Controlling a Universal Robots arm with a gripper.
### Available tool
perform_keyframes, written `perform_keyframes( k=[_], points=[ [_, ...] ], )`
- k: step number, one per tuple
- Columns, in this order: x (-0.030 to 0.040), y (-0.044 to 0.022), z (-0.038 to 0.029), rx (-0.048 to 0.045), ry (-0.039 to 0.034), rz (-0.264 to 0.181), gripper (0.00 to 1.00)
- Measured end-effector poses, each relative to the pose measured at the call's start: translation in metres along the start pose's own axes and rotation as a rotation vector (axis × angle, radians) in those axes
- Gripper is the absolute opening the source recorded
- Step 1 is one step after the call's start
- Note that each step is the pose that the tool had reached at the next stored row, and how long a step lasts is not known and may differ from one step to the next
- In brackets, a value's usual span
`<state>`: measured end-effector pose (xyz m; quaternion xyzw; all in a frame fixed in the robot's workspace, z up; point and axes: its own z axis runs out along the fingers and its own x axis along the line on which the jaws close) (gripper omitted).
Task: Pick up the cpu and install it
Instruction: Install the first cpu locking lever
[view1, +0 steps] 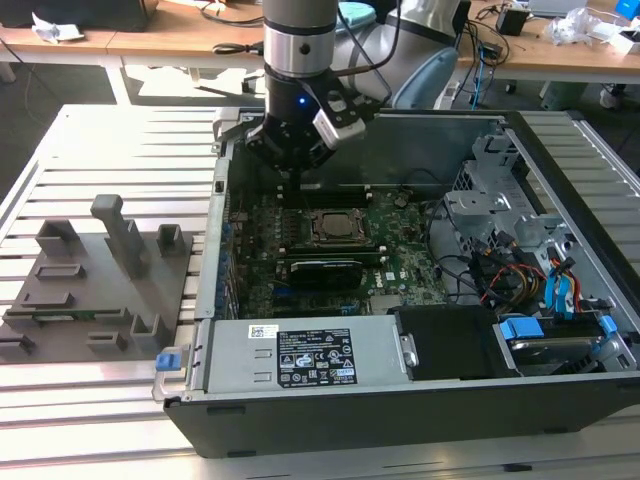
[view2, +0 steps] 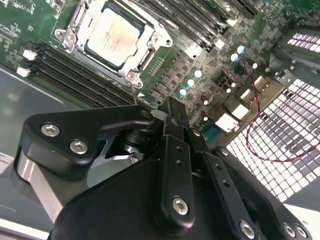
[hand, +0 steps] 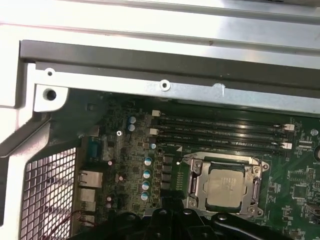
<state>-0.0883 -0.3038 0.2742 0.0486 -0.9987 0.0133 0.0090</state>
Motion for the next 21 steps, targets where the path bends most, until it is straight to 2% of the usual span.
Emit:
perform_keyframes(
  k=[1,3,4,9,12,18,21],
  points=[
    [0.0036,0.0016,0.0002,-0.0023,-0.0005,0.0,0.11],
    [0.0062,0.0032,0.0003,-0.0126,-0.0013,0.0,0.11],
    [0.0075,0.0055,0.0011,-0.025,-0.0027,0.0,0.11],
    [0.0065,0.0188,0.0047,-0.0254,-0.0026,0.0,0.11],
    [0.0059,0.0245,0.0094,-0.0254,-0.0026,0.0,0.11],
    [-0.0003,0.0245,0.0129,-0.0238,-0.0025,0.0,0.11],
    [-0.0034,0.0242,0.0129,-0.0183,-0.0019,0.0,0.11]
  ],
)
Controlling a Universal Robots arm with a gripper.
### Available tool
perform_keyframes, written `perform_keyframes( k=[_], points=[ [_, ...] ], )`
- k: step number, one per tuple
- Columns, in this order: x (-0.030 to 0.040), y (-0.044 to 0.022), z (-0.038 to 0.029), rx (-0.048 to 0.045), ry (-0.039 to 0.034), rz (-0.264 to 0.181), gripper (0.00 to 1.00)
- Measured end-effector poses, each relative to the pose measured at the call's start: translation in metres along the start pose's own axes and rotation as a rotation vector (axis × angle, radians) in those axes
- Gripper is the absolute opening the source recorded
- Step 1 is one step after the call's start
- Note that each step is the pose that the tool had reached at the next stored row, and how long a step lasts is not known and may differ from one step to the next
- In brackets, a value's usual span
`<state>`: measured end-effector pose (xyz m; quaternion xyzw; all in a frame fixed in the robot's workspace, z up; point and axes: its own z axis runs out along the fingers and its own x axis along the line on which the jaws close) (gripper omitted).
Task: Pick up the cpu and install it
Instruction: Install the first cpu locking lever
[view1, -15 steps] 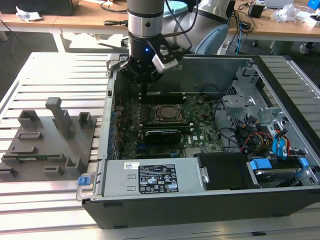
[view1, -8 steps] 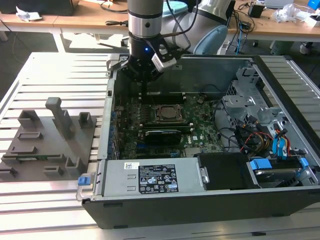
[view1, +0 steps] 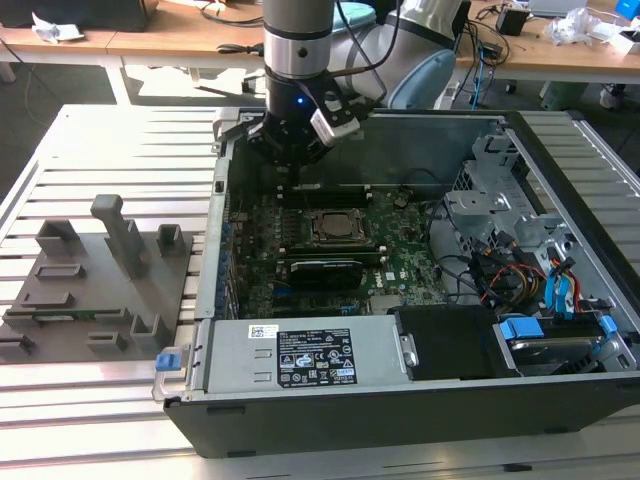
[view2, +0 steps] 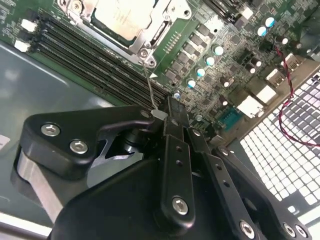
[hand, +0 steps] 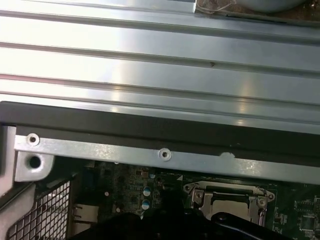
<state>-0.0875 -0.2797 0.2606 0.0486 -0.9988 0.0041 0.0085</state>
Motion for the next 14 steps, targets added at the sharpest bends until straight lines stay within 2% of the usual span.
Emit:
perform_keyframes(
  k=[4,14],
  points=[
    [-0.0046,-0.0004,0.0,0.0034,0.0007,0.0,0.11],
    [-0.0123,-0.0012,-0.0001,0.0038,0.0014,0.0,0.11]
  ],
)
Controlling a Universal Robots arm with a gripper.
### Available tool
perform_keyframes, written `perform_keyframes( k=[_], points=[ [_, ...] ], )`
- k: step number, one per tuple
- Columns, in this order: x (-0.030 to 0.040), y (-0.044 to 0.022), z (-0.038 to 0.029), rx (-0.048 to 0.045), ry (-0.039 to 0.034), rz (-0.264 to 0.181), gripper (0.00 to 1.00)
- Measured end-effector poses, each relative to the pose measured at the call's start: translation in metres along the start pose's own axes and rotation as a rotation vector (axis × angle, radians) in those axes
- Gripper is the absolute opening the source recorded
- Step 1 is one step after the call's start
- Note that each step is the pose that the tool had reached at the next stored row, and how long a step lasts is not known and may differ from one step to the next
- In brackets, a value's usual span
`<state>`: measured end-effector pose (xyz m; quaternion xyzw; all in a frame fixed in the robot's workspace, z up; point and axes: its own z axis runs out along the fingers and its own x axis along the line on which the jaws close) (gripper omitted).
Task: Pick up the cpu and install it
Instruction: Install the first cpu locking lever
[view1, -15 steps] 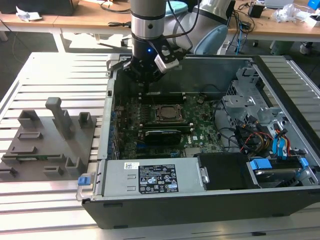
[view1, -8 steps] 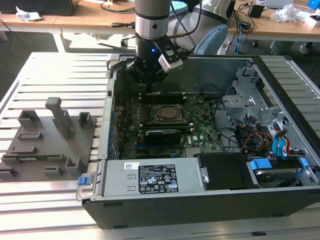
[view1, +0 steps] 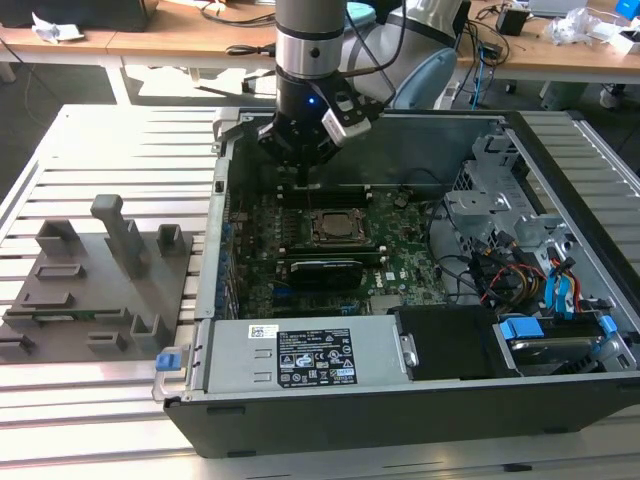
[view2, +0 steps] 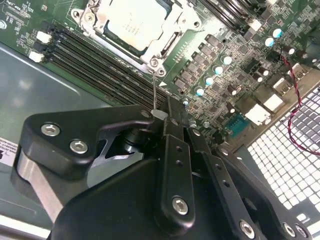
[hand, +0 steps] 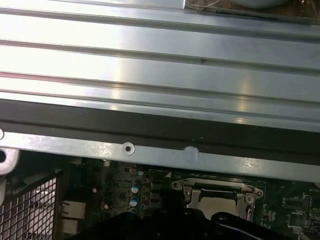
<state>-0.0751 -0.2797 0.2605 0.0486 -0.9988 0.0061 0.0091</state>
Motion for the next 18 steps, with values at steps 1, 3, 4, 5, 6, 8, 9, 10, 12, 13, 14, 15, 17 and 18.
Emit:
perform_keyframes(
  k=[1,3,4,5,6,8,9,10,12,13,14,15,17,18],
  points=[
    [-0.0004,0.0,0.0,0.0,0.0,0.0,0.11],
    [-0.0012,-0.0001,0.0,0.0,0.0,0.0,0.11],
    [-0.0017,-0.0001,0.0,0.0,0.0001,0.0,0.11],
    [-0.0025,-0.0002,0.0,0.0,0.0,0.0,0.11],
    [-0.0031,-0.0003,0.0,0.0,0.0001,0.0,0.11],
    [-0.0047,-0.0005,0.0,0.0,0.0,0.0,0.11],
    [-0.0051,-0.0005,0.0,0.0,0.0001,0.0,0.11],
    [-0.0055,-0.0005,0.0,0.0,0.0001,0.0,0.11],
    [-0.007,-0.0007,0.0,0.0,0.0,0.0,0.11],
    [-0.008,-0.0008,-0.0001,0.0,0.0001,0.0,0.11],
    [-0.0086,-0.0008,-0.0001,0.0,0.0001,0.0,0.11],
    [-0.0092,-0.0009,-0.0001,0.0,0.0001,0.0,0.11],
    [-0.0116,-0.0011,-0.0001,0.0001,0.0001,0.0,0.11],
    [-0.0128,-0.0013,-0.0001,0.0001,0.0002,0.0,0.11]
  ],
)
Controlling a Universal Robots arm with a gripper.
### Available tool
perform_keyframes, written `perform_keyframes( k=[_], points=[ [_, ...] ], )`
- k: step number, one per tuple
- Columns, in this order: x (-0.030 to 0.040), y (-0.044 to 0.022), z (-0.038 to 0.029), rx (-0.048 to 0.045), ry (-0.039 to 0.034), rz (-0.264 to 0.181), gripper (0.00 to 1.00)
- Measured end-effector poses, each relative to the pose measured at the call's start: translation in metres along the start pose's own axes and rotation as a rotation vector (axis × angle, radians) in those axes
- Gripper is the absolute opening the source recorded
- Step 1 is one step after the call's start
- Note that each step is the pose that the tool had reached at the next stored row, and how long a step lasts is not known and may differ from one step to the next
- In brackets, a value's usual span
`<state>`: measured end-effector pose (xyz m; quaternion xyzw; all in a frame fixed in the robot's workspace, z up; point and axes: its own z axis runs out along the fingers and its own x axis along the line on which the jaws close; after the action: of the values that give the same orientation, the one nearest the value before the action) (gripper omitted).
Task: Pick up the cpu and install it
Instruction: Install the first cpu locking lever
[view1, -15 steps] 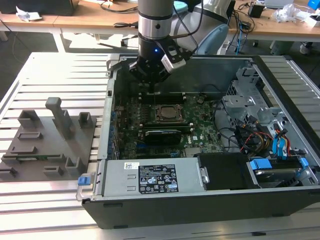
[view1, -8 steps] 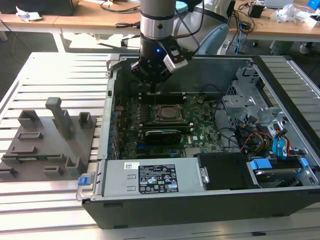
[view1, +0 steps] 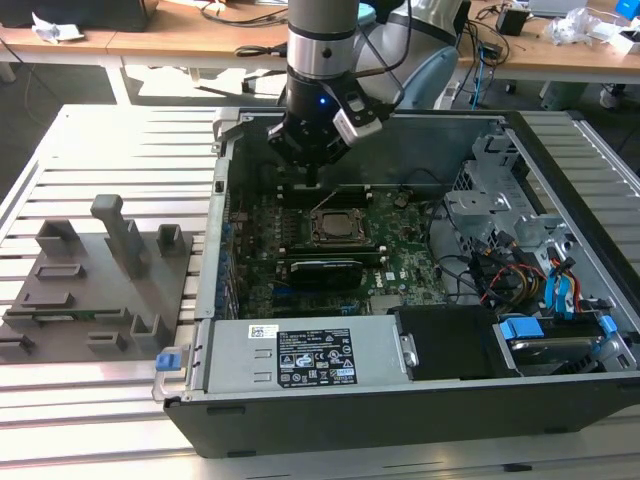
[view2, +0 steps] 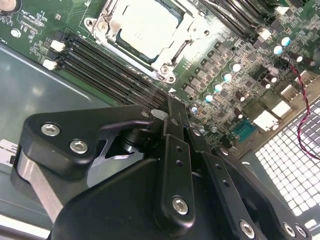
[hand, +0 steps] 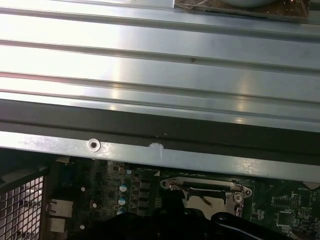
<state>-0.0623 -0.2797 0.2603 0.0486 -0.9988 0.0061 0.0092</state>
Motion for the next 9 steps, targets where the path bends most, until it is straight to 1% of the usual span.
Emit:
perform_keyframes(
  k=[9],
  points=[
    [-0.0052,-0.0005,0.0001,0.0001,0.0,0.0,0.11]
  ],
)
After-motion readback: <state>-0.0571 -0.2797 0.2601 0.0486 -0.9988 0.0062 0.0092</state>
